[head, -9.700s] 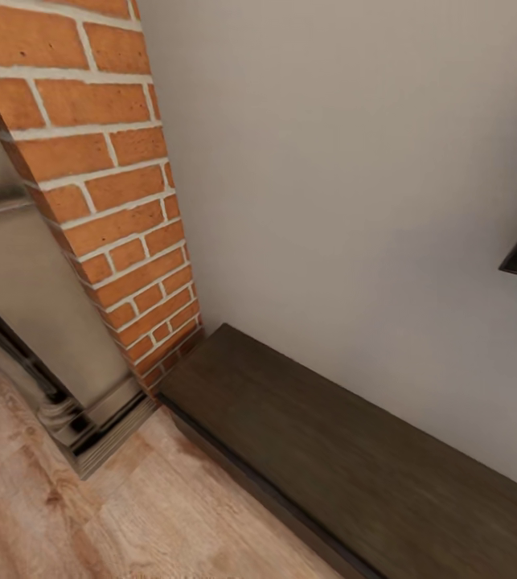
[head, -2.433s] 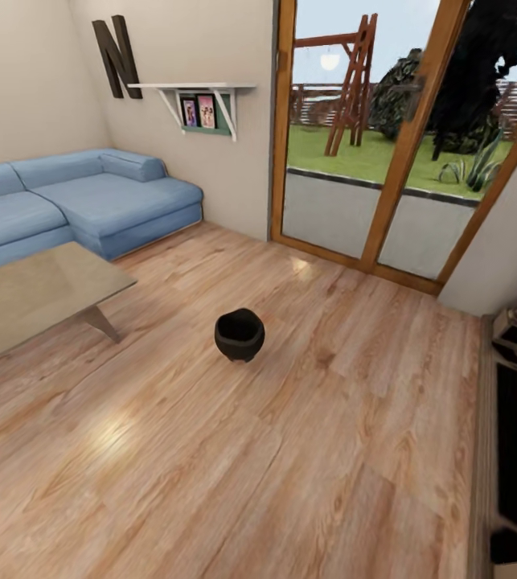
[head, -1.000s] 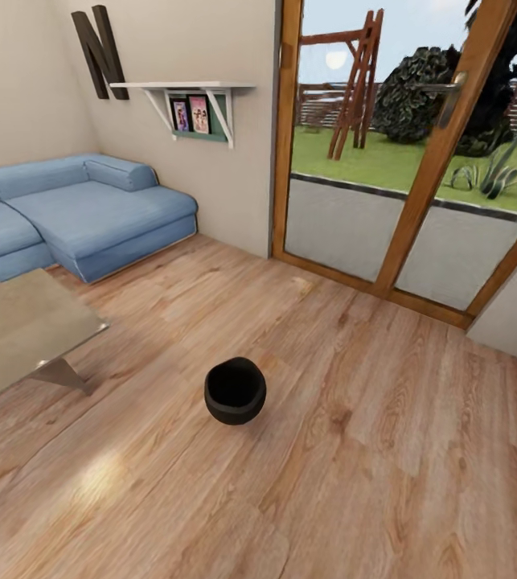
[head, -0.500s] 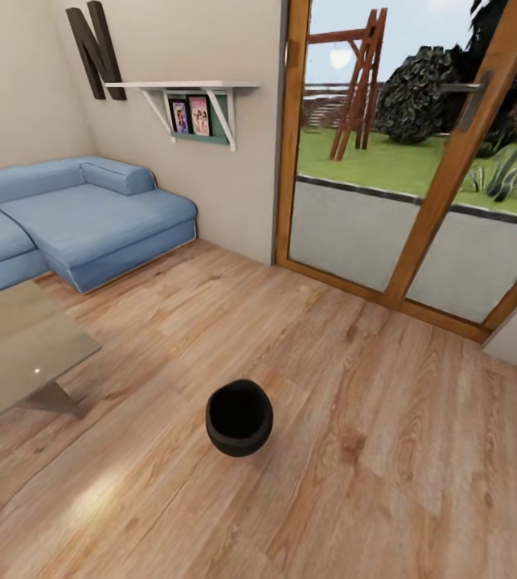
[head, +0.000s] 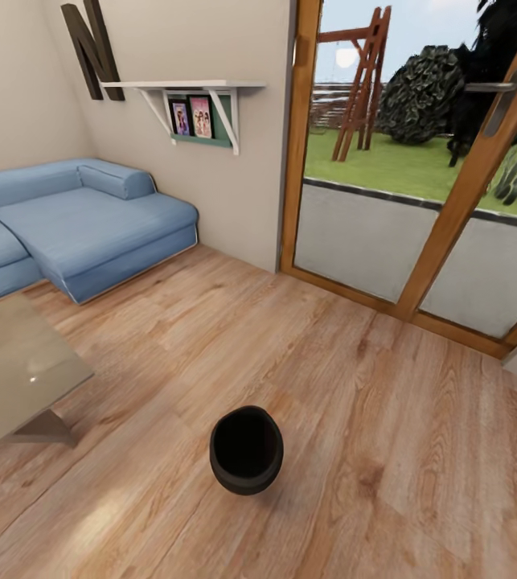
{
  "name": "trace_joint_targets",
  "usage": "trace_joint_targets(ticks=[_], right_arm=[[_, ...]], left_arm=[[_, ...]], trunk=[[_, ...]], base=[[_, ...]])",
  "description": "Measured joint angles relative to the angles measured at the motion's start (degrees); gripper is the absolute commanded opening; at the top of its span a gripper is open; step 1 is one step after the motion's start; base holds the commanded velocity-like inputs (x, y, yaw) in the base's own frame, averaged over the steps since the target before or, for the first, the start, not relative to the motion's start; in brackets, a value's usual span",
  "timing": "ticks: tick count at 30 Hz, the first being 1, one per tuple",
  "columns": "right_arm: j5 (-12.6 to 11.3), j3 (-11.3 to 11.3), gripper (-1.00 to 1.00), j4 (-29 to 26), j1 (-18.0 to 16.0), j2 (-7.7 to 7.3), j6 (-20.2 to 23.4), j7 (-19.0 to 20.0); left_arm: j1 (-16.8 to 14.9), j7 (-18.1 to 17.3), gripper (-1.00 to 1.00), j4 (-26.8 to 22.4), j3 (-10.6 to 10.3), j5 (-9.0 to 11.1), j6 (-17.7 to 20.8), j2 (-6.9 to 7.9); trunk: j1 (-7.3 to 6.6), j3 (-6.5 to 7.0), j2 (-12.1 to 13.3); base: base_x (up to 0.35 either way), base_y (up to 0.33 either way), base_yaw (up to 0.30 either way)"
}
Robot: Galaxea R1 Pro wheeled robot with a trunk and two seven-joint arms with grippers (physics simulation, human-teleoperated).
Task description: Place each of the two pumpkins and all three candles from the living room inside a cabinet in the living room (use any cabinet), then make sure every cabinet is closed, and position the cauldron so it is next to a table in the living room.
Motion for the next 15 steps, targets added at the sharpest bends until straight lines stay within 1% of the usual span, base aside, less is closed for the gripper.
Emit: trace_joint_targets(ticks=[4,6,10,15], right_arm=[[0.04,0.0,1.0,0.06,0.0,-0.12,0.0,0.19],[0.09,0.0,1.0,0.08,0.0,-0.18,0.0,0.3],[0.19,0.0,1.0,0.11,0.0,-0.21,-0.01,0.16],[0.02,0.0,1.0,0.0,0.0,0.21,-0.02,-0.08]], left_arm=[[0.0,0.0,1.0,0.0,0.0,0.0,0.0,-0.01],[0.0,0.0,1.0,0.01,0.0,0.0,0.0,-0.01],[0.0,0.0,1.0,0.0,0.0,0.02,0.0,-0.01],[0.0,0.08,1.0,0.0,0.0,0.08,0.0,-0.01]], trunk=[[0.0,0.0,0.0],[0.0,0.0,0.0],[0.0,0.0,0.0],[0.0,0.0,0.0]], base=[[0.326,0.008,0.0],[0.179,0.002,0.0],[0.055,0.0,0.0],[0.021,0.0,0.0]])
